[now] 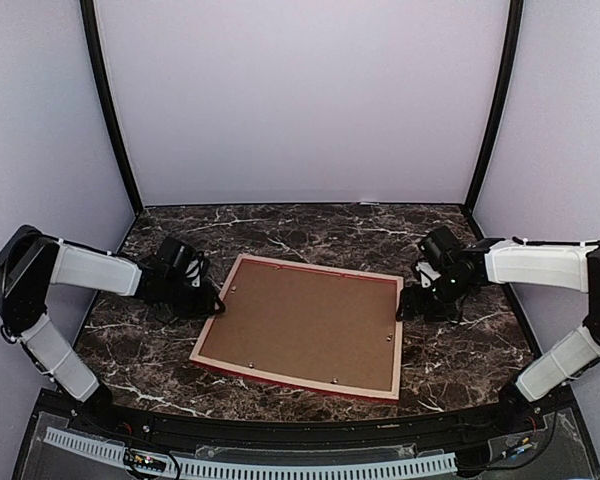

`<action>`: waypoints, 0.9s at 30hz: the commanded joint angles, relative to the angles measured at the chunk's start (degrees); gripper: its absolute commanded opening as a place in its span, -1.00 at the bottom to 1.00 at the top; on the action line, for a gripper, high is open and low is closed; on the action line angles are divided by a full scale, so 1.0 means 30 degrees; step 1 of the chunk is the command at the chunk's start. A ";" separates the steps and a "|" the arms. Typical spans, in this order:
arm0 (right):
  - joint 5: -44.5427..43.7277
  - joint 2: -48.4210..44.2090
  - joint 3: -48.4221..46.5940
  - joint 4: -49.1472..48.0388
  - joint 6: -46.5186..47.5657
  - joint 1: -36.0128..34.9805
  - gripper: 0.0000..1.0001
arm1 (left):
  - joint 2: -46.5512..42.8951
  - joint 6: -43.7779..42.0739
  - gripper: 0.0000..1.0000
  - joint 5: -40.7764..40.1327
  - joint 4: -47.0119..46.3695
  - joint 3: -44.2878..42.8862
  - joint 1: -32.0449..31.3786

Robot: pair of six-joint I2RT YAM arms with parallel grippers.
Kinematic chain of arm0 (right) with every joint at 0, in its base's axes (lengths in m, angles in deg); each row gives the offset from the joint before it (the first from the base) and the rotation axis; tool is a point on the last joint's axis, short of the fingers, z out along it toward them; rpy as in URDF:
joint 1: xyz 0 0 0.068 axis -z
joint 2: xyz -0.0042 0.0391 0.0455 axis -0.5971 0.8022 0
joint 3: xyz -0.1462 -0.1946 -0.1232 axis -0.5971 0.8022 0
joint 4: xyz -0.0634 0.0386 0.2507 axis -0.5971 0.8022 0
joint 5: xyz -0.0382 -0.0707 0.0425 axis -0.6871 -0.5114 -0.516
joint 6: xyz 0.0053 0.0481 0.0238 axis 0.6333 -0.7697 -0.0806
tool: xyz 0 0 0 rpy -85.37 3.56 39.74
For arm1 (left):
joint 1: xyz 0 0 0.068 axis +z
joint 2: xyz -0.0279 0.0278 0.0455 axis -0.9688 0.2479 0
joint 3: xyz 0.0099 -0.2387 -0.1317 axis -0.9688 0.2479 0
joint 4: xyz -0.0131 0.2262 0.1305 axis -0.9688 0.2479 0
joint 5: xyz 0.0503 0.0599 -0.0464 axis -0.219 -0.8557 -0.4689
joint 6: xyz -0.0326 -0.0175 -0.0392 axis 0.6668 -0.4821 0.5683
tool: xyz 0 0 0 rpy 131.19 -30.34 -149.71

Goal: Put the photo into the frame
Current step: Adjust the photo frame at the center of the board.

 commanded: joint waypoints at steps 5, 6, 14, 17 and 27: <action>-0.0511 0.1093 0.0349 -0.1644 -0.1131 0.0085 0.46 | -0.4232 0.4655 -0.04 -0.0171 0.0892 0.3424 -0.3514; -0.0960 0.1263 0.0378 -0.1481 -0.1150 0.0091 0.43 | -0.4607 0.4775 0.01 -0.0362 0.0974 0.3615 -0.3634; -0.2430 0.1838 0.0594 -0.1676 -0.0502 0.0099 0.08 | -0.7247 0.2633 0.63 -0.2723 0.3532 0.2612 -0.3849; -0.2286 0.2330 0.0406 -0.2013 0.0056 0.0091 -0.19 | -0.6609 0.1379 0.90 -0.3094 0.4048 0.1386 -0.3842; -0.2193 0.3279 -0.0548 -0.1832 0.1240 0.0620 -0.63 | -0.0744 -0.2373 0.93 -0.3366 0.6743 -0.3951 -0.3170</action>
